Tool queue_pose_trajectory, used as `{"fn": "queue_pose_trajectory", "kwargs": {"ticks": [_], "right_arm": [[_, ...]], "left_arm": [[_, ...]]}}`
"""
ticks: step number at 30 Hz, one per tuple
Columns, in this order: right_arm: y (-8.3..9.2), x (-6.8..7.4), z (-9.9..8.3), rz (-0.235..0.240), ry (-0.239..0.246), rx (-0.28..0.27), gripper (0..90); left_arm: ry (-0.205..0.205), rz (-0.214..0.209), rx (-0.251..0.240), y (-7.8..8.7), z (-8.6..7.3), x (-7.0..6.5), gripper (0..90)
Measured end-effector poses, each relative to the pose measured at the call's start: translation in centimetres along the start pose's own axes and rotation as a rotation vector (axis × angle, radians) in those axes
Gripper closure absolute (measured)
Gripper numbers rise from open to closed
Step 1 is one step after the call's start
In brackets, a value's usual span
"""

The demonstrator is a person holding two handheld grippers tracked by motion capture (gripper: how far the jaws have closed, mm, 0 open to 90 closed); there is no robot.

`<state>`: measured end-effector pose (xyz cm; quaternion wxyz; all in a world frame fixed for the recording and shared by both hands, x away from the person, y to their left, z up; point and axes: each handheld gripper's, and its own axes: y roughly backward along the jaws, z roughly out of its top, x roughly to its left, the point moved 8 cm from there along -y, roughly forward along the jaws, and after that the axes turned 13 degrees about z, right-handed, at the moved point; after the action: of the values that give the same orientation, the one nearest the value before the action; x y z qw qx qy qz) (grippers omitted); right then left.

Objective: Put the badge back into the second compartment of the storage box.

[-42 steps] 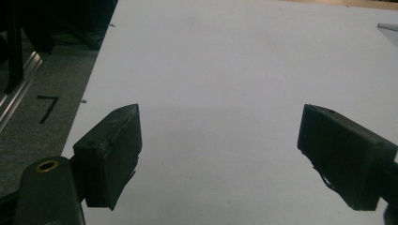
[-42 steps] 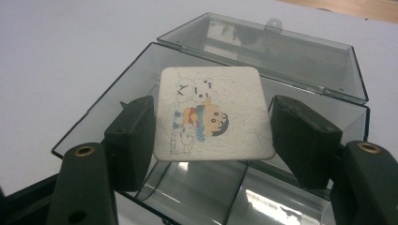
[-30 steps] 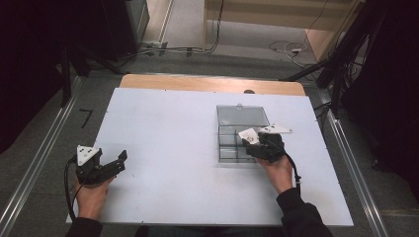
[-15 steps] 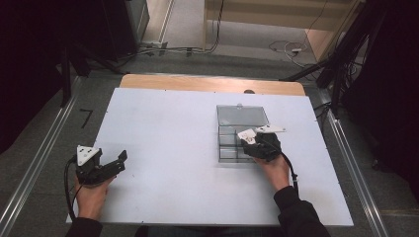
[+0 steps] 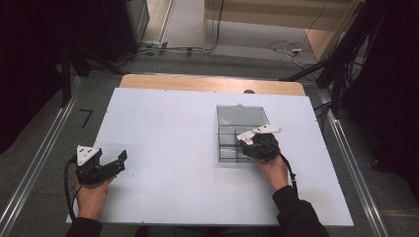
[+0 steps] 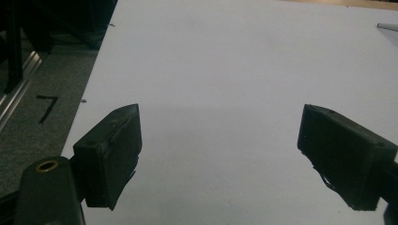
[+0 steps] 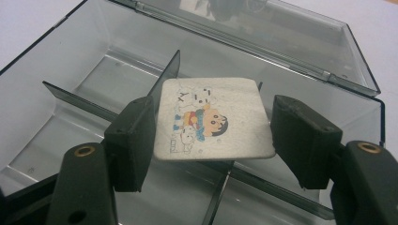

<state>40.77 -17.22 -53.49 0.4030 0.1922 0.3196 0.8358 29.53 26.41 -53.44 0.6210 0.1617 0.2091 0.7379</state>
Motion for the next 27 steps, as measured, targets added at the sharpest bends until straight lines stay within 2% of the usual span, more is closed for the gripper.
{"fn": "queue_pose_trajectory", "kwargs": {"ticks": [4,8,13,17,26,27], "right_arm": [[-0.1,0.1,0.1,-0.004,0.012,0.000,31.3],[-0.1,0.1,0.3,0.003,0.005,-0.013,31.1],[-0.2,0.0,0.6,0.026,-0.024,-0.034,26.8],[0.3,0.0,1.0,0.067,-0.068,-0.063,24.5],[1.3,0.3,1.2,0.130,-0.093,-0.077,21.3],[1.7,0.4,1.3,0.149,-0.103,-0.082,20.9]], "left_arm": [[0.000,0.000,0.001,0.0,0.0,0.0,14.6],[0.000,0.001,0.000,0.0,0.0,0.0,14.6],[0.000,0.000,0.001,0.0,0.0,0.0,14.6],[0.000,0.000,0.001,0.0,0.0,0.0,14.6],[0.006,-0.003,-0.003,0.0,0.0,0.0,14.6],[0.006,-0.003,-0.002,0.0,0.0,0.0,14.6]]}}
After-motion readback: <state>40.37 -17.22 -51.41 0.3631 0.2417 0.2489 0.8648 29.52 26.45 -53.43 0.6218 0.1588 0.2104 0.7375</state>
